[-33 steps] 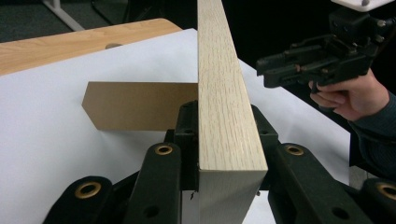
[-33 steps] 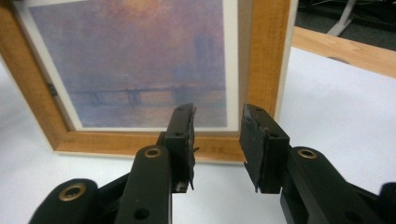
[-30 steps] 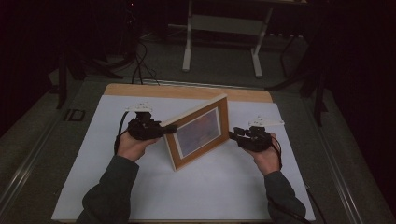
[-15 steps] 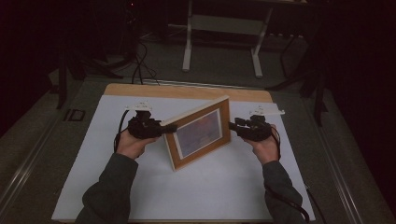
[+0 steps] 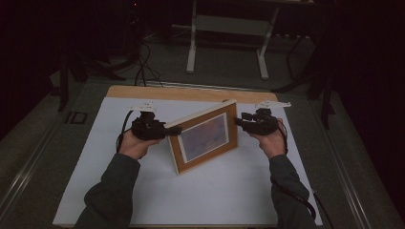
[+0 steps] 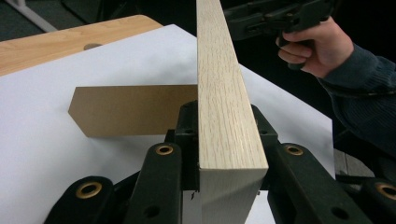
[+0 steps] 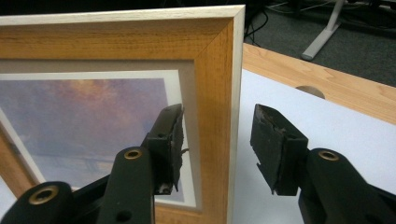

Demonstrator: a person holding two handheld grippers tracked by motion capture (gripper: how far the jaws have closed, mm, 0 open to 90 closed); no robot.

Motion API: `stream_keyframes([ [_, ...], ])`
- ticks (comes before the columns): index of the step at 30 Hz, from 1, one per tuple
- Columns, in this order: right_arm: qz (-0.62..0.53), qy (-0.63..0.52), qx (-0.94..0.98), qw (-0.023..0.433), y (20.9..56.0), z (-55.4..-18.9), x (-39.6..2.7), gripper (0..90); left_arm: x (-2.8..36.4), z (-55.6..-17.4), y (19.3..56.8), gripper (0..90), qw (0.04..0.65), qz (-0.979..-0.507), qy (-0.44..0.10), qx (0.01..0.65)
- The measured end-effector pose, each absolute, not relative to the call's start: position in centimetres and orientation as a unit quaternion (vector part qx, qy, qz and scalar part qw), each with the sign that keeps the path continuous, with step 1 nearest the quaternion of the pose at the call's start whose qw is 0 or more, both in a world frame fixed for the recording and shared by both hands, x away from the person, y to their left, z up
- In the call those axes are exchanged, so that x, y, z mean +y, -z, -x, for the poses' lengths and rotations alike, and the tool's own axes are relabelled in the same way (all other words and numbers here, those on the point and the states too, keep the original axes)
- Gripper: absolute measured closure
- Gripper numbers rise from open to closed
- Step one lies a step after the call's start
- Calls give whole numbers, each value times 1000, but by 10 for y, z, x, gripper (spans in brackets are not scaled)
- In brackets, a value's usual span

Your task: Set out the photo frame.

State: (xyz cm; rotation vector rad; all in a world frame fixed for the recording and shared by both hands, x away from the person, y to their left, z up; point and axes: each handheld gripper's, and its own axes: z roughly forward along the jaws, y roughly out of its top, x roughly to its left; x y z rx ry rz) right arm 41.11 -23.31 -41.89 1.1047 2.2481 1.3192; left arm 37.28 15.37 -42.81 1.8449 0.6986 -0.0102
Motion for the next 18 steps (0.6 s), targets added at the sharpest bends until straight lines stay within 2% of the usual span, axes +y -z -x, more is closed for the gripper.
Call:
stream_keyframes([
  [8, -372, -468, 789, 138, 422, -417, -229, 463, 151, -373, 427, 730, 552, -786, 6, 279],
  [13, -356, -472, 795, 134, 423, -421, -224, 383, 150, -373, 427, 730, 554, -787, 8, 272],
  [18, -351, -471, 800, 121, 424, -427, -222, 360, 150, -373, 428, 729, 556, -786, 9, 270],
])
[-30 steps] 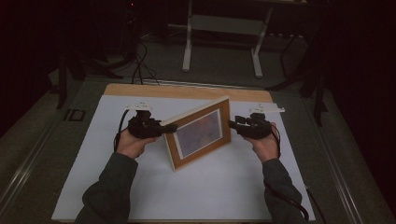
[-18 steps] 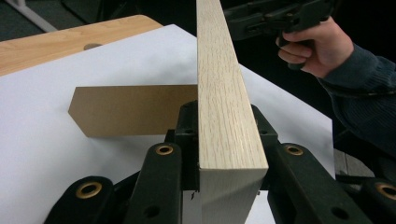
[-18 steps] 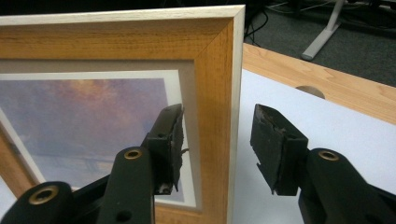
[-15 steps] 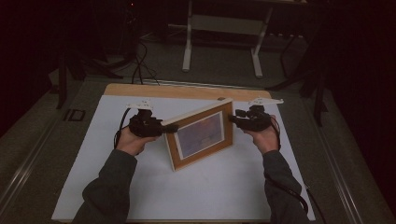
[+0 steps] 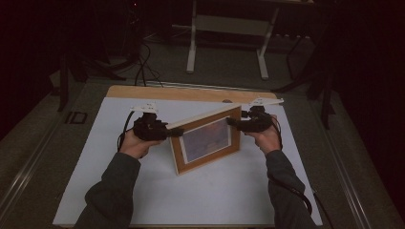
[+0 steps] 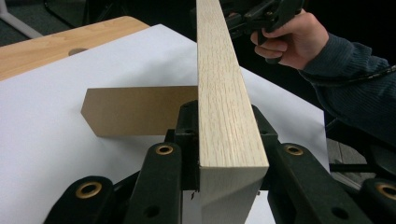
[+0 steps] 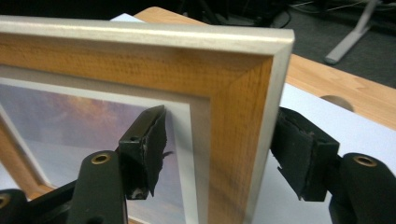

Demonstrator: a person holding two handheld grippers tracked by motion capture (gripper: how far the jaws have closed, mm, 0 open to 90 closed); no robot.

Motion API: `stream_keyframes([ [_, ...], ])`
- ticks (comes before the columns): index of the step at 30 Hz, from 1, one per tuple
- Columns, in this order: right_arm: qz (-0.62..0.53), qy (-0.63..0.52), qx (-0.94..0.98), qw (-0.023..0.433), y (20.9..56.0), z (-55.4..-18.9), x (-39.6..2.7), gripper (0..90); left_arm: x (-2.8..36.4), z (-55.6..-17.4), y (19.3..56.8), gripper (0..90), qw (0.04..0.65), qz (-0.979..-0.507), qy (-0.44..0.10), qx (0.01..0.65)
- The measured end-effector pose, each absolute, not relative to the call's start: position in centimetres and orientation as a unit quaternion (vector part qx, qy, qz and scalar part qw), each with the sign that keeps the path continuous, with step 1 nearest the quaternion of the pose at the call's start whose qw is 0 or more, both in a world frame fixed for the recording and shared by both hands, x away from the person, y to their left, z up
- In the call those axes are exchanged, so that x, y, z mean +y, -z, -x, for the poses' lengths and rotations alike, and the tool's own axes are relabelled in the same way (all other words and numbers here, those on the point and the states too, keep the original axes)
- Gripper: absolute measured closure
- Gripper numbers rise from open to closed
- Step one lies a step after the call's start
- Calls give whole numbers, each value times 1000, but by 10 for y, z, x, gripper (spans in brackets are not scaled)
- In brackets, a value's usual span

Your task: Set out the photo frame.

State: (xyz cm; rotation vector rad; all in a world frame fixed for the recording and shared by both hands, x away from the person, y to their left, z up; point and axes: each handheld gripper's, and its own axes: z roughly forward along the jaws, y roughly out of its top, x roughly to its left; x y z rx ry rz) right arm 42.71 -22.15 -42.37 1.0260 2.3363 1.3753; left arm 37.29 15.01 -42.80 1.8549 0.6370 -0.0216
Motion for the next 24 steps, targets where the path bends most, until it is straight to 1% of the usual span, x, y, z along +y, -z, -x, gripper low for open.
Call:
stream_keyframes([
  [4, -347, -474, 802, 107, 424, -431, -220, 342, 151, -373, 429, 728, 559, -782, 12, 275],
  [7, -343, -477, 803, 97, 425, -434, -222, 368, 151, -371, 430, 703, 559, -775, 18, 292],
  [9, -347, -482, 799, 92, 425, -434, -225, 392, 149, -367, 430, 675, 547, -779, 5, 308],
  [10, -349, -485, 797, 90, 425, -434, -227, 409, 148, -364, 430, 636, 541, -779, -3, 317],
  [13, -350, -489, 794, 89, 426, -434, -229, 421, 150, -356, 431, 620, 530, -773, -28, 347],
  [15, -350, -490, 793, 89, 427, -434, -230, 441, 153, -350, 432, 581, 526, -768, -43, 363],
  [17, -350, -491, 793, 89, 427, -434, -231, 447, 155, -343, 433, 581, 529, -760, -52, 374],
  [19, -350, -491, 792, 89, 427, -434, -232, 460, 153, -336, 434, 598, 527, -759, -73, 375],
  [21, -350, -490, 794, 89, 427, -434, -233, 467, 150, -330, 432, 647, 525, -760, -100, 370],
  [22, -349, -489, 795, 88, 426, -435, -233, 465, 148, -327, 430, 688, 524, -760, -116, 366],
  [23, -350, -488, 795, 86, 426, -435, -233, 459, 145, -326, 430, 685, 518, -763, -132, 364],
  [24, -350, -488, 795, 86, 426, -435, -233, 459, 145, -325, 430, 685, 519, -761, -134, 364],
])
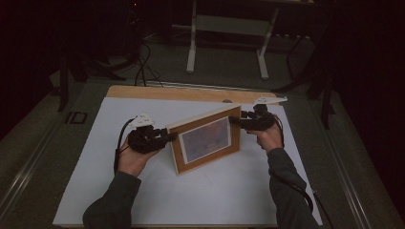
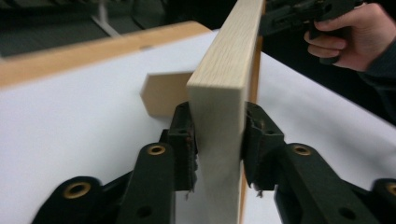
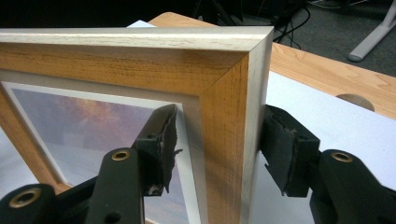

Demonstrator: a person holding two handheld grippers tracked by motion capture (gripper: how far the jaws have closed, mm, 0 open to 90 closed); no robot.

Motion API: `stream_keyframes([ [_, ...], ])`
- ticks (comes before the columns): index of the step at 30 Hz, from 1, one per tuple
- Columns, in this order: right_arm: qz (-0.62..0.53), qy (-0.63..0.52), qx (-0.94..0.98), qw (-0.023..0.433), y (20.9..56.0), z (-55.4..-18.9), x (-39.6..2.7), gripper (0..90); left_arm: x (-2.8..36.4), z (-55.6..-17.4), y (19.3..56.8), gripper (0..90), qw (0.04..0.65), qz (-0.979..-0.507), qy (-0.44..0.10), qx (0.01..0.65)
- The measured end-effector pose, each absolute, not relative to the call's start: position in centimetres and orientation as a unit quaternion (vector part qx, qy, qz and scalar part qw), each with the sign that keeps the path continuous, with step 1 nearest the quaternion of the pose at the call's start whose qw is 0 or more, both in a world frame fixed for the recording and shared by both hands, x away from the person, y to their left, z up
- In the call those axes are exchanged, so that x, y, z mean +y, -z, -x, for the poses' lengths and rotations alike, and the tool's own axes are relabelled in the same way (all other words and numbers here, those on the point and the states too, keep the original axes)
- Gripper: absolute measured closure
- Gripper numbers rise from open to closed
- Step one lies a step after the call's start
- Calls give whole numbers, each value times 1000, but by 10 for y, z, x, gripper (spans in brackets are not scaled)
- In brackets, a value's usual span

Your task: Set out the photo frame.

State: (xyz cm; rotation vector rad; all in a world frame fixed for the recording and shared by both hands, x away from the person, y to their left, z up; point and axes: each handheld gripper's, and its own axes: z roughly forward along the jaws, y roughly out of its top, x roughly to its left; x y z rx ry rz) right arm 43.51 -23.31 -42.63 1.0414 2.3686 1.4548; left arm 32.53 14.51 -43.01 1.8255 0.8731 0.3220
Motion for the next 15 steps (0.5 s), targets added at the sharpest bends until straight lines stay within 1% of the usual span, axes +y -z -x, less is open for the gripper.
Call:
stream_keyframes([
  [2, -349, -488, 796, 83, 427, -437, -234, 440, 148, -327, 432, 698, 533, -754, -118, 365],
  [3, -348, -488, 797, 82, 427, -437, -234, 430, 152, -330, 435, 703, 546, -749, -100, 363],
  [4, -344, -486, 800, 79, 428, -438, -234, 406, 152, -331, 435, 708, 548, -748, -98, 361],
  [6, -342, -482, 803, 77, 430, -439, -232, 368, 152, -332, 435, 709, 546, -749, -102, 360],
  [9, -339, -480, 805, 82, 430, -440, -228, 342, 151, -334, 434, 704, 538, -754, -115, 359],
  [11, -337, -480, 806, 81, 429, -440, -226, 341, 151, -336, 433, 703, 536, -755, -115, 361],
  [15, -338, -477, 807, 79, 429, -440, -225, 369, 150, -340, 433, 696, 534, -753, -118, 365],
])
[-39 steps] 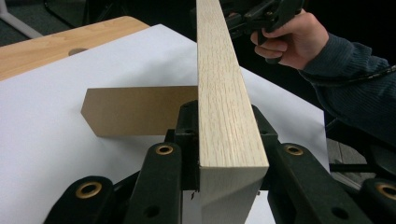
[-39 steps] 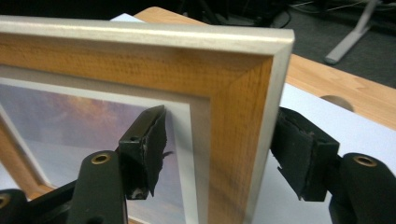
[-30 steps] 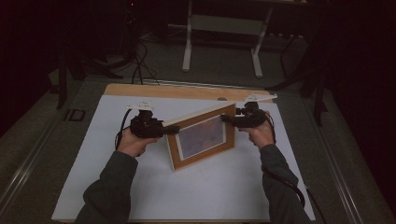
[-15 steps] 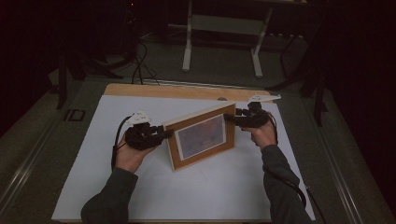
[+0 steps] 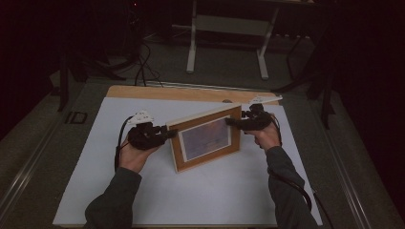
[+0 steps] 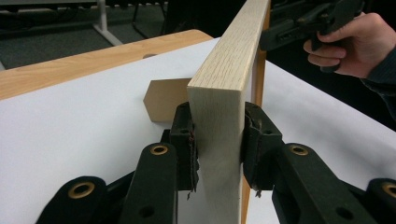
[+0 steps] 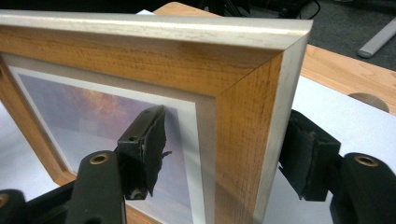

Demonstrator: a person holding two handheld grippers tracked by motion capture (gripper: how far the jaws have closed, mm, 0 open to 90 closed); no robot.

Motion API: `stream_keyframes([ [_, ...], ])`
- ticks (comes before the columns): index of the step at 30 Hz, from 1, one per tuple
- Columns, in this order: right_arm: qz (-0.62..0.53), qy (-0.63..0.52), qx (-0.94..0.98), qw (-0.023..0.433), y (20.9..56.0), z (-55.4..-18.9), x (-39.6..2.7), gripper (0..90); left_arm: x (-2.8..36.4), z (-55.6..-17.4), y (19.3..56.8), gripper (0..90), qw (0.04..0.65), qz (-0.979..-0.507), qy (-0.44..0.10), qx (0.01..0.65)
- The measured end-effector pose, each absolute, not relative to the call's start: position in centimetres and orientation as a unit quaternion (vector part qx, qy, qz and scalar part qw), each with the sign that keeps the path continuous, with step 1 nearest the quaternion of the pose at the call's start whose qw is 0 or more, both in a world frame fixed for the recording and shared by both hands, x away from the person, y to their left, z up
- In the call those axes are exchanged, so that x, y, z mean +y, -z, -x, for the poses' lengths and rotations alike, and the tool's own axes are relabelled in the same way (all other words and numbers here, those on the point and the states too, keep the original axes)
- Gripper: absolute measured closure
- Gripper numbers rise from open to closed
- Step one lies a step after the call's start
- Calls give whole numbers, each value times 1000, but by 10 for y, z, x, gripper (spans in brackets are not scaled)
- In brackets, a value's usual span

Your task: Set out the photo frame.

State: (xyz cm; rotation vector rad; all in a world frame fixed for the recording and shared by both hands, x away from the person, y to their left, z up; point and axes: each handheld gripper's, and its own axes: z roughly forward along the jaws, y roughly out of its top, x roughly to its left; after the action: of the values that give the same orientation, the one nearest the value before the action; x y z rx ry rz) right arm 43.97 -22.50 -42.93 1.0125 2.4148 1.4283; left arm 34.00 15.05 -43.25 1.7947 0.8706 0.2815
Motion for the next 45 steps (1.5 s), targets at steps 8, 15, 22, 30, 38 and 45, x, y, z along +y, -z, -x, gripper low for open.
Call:
stream_keyframes([
  [8, -350, -485, 798, 78, 430, -437, -232, 418, 149, -346, 433, 683, 538, -747, -126, 370],
  [15, -359, -488, 791, 81, 431, -433, -236, 455, 152, -352, 436, 680, 549, -743, -110, 368],
  [22, -365, -490, 787, 81, 432, -429, -241, 494, 153, -358, 438, 672, 557, -737, -99, 369],
  [30, -367, -489, 787, 83, 434, -420, -248, 555, 152, -365, 440, 652, 563, -735, -93, 366],
  [38, -369, -487, 786, 97, 435, -410, -251, 602, 153, -371, 441, 629, 565, -730, -83, 375],
  [45, -374, -486, 783, 105, 436, -405, -251, 620, 153, -375, 442, 620, 569, -727, -78, 376],
])
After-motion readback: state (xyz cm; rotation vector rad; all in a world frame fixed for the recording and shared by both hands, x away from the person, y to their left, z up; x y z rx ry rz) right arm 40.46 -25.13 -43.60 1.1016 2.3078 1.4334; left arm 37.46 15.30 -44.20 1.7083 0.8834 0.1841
